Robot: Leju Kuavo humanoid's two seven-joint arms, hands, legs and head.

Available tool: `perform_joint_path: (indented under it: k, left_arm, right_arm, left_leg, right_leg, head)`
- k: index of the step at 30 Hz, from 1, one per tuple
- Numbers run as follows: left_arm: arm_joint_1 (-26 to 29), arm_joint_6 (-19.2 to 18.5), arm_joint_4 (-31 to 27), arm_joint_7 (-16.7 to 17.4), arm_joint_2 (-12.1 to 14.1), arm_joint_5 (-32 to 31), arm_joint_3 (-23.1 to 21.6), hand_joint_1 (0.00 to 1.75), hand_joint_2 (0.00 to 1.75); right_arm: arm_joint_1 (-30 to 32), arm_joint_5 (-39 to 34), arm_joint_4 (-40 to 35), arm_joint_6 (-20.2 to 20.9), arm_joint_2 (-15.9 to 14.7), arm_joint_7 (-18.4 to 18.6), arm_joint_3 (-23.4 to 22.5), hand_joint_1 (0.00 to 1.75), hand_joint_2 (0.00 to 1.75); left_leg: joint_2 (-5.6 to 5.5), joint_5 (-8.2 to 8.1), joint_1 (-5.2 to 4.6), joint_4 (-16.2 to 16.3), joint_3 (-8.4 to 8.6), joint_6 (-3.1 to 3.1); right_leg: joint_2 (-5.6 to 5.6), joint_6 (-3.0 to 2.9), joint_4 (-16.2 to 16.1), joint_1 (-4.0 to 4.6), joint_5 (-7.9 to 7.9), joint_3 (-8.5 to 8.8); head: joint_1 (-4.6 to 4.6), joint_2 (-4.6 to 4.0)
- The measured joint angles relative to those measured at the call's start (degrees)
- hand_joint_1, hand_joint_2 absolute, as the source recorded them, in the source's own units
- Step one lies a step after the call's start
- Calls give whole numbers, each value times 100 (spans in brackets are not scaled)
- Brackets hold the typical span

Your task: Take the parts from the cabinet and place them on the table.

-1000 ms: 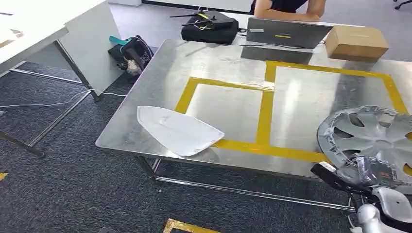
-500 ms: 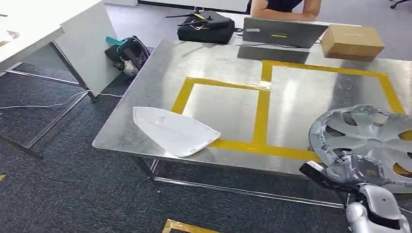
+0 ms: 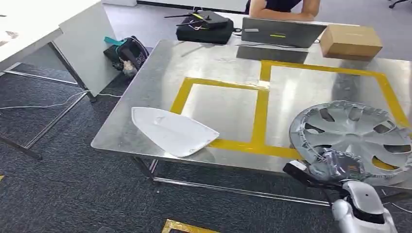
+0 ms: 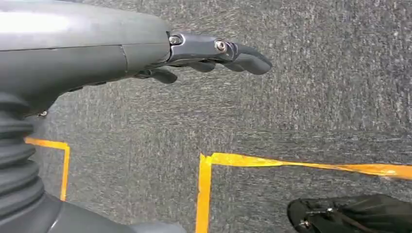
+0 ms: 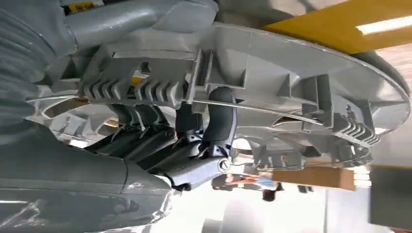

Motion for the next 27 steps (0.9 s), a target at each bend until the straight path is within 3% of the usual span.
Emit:
perform_joint_path:
  k: [15, 16, 19, 20, 27]
  left_arm:
    - [-21, 7, 0, 18, 9, -7, -153, 0, 175]
    - [-21, 7, 0, 24, 9, -7, -164, 0, 175]
    - [-16, 2, 0, 26, 13, -7, -273, 0, 175]
    - [-17, -26, 0, 13, 13, -7, -286, 0, 0]
    - [-7, -101, 0, 5, 9, -7, -393, 0, 0]
  right_arm:
    - [-620, -81, 465, 2, 44, 142, 1181, 175, 175]
    - [-634, -83, 481, -2, 44, 138, 1246, 0, 0]
    - [-649, -81, 507, -7, 44, 120, 1453, 0, 0]
    - [-661, -85, 516, -7, 44, 109, 1541, 0, 0]
    - [-716, -162, 608, -4, 44, 87, 1978, 0, 0]
  left_leg:
    - [8, -5, 4, 0, 1, -7]
    - [8, -6, 4, 0, 2, -7]
    - [8, -6, 4, -2, 2, -7]
    - [8, -6, 5, -2, 2, -7]
    - [7, -6, 5, -5, -1, -7]
  right_leg:
    - [-3, -6, 1, 2, -1, 1]
    - [-3, -7, 1, 2, -2, 0]
    - [-4, -8, 1, 3, -3, -1]
    - [-4, -9, 1, 4, -4, -1]
    - [-7, -10, 1, 4, -5, -1]
  head:
    - [0, 0]
    - [0, 0]
    - [0, 0]
    - [-2, 0]
    - [0, 0]
